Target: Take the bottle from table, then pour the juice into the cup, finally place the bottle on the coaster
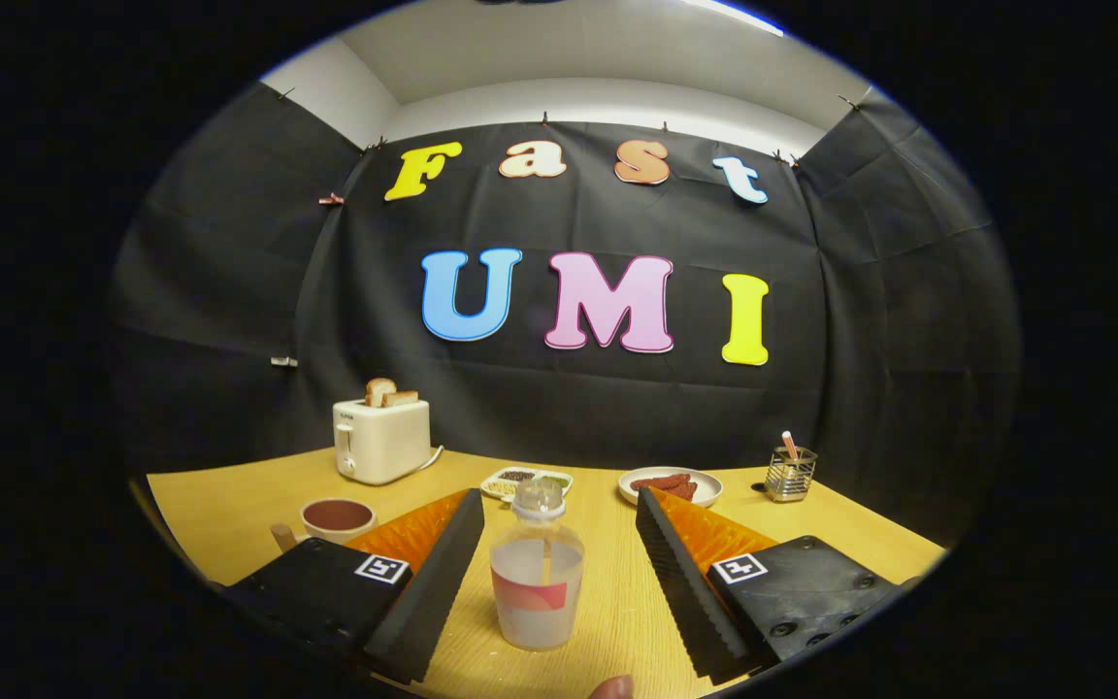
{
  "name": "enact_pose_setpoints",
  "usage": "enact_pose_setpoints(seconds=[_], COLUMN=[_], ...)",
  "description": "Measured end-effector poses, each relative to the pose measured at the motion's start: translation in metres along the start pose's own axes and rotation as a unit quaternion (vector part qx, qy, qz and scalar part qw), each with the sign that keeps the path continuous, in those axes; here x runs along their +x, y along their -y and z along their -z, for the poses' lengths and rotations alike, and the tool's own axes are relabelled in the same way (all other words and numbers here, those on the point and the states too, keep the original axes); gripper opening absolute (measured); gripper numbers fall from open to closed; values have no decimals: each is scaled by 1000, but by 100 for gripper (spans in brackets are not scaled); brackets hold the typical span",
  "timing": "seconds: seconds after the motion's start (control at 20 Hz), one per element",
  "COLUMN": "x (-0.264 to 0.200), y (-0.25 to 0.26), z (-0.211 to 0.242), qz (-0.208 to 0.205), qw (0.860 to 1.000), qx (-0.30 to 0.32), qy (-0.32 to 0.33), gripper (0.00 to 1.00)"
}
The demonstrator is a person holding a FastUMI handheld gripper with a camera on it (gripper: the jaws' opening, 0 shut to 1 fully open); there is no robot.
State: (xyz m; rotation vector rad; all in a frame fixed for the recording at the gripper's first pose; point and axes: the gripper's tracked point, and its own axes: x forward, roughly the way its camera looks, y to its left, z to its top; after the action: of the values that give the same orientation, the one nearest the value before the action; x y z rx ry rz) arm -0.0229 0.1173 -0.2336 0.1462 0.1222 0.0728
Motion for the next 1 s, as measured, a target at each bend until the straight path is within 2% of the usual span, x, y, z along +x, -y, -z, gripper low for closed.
enact_pose_setpoints(seconds=[0.25, 0.55, 0.65, 0.7, 0.8, 0.85, 1.0], x=[12, 31, 33, 35, 34, 34, 35], y=[-8, -9, -8, -7, -5, 0, -2], z=[37, 65, 73, 75, 74, 70, 50], qz=[4, 27, 39, 44, 58, 69, 66], qw=[1000, 999, 999, 998, 997, 996, 995], qx=[-9, 9, 16, 16, 8, -3, -51], qy=[-6, -24, -35, -41, -50, -52, -52], gripper=[97, 97, 92, 85, 77, 76, 74])
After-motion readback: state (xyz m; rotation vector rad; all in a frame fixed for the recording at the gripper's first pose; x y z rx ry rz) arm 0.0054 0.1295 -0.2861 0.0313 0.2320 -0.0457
